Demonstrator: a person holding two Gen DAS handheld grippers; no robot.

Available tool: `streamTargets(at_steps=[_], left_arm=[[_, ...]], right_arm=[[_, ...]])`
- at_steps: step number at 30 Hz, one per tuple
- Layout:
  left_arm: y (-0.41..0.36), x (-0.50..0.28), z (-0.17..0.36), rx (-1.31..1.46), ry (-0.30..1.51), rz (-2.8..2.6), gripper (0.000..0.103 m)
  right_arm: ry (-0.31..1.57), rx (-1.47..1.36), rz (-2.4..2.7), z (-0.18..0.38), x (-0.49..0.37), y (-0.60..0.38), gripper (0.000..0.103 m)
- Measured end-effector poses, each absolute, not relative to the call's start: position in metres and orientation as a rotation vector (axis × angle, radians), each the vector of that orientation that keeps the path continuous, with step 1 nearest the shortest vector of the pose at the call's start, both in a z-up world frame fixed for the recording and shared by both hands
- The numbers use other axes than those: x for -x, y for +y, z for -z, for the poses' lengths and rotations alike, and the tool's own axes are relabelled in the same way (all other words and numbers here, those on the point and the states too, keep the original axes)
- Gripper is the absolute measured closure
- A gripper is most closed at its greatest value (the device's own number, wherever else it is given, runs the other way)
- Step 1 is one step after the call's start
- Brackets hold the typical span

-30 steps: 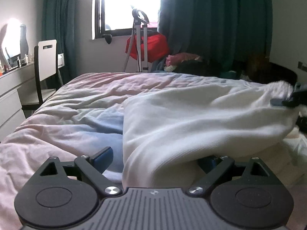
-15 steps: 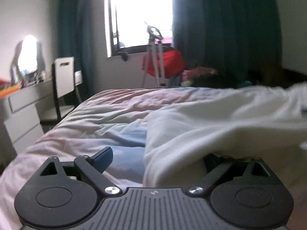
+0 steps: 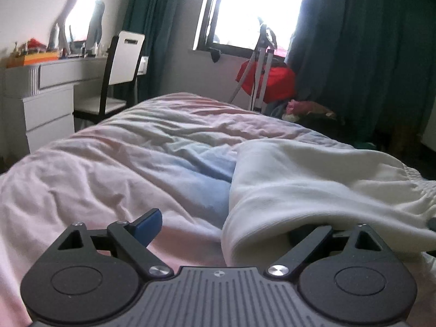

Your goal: Fold clothes

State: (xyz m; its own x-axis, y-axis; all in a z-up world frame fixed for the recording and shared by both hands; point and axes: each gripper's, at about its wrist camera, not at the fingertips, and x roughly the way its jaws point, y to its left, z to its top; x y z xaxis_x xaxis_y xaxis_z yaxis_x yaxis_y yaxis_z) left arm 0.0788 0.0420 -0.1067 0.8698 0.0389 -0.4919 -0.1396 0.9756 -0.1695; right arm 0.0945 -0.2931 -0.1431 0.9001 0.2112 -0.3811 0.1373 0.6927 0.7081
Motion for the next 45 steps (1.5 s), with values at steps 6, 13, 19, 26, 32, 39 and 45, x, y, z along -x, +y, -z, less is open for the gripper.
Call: streamTargets(at_steps=[6,13,19,26,32,39,45], left_arm=[[0.046,-0.084,0.112,0.24,0.555,-0.103,0.007],[0.048,-0.083,0.112,0.251,0.574,-0.098,0.006],[0.051,-0.088,0.113,0.263,0.584,-0.107,0.004],[0.049,-0.09,0.112,0.247,0.589,-0.119,0.003],[0.047,-0.088,0.104,0.24,0.635,-0.08,0.004],[0.056,-0.062,0.092,0.325,0.698,0.166,0.002],[0.07,-0.07,0.101,0.594,0.626,0.31,0.0]], right_arm=[[0.528,-0.88,0.046,0.156,-0.093,-0.307,0.021],[0.573,-0.846,0.014,0.179,-0.122,-0.314,0.01],[0.566,-0.898,-0.084,0.187,-0.131,-0.32,0.0],[0.469,-0.921,-0.195,0.164,-0.119,-0.314,0.0],[0.649,-0.751,-0.062,0.172,-0.128,-0.299,0.024],[0.594,-0.733,0.017,0.152,-0.112,-0.3,0.066],[0.557,-0.739,0.041,0.15,-0.113,-0.299,0.067]])
